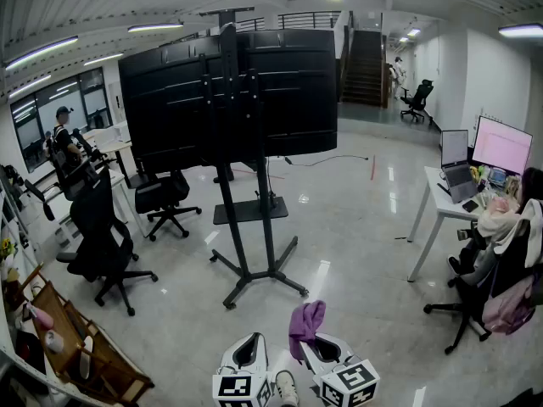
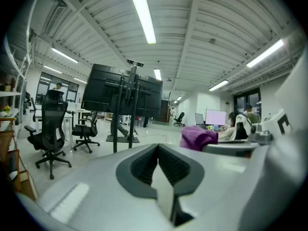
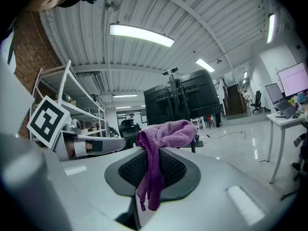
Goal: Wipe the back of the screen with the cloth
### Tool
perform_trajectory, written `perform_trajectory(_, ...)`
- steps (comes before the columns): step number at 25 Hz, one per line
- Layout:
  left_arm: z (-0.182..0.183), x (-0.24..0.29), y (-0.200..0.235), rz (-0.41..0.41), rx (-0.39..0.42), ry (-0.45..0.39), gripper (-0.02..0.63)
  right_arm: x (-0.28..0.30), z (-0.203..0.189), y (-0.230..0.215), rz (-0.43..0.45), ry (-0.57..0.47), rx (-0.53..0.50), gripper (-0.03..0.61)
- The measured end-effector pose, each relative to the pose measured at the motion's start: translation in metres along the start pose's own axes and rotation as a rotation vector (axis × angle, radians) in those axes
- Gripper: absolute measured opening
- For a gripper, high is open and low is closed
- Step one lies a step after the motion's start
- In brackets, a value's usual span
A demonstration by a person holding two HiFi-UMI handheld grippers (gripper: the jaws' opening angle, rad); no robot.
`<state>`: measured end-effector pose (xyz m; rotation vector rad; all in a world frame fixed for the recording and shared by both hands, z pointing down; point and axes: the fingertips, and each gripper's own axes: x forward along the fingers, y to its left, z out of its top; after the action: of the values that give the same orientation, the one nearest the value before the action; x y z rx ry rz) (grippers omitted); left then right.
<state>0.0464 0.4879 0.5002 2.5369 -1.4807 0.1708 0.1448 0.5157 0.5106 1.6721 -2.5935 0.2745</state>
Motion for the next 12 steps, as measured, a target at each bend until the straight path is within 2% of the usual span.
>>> perform_trajectory(4,0.014,0.065,0.028,0.013,0.010,0.009,0.008,0.057,0.009,-0.035,0.000,0.019,-0.013,0.054)
perform_trajectory(12,0.063,0.230,0.085,-0.023,-0.027,0.042,0.008,0.199,0.060,-0.137,-0.057,0.005,-0.060,0.054)
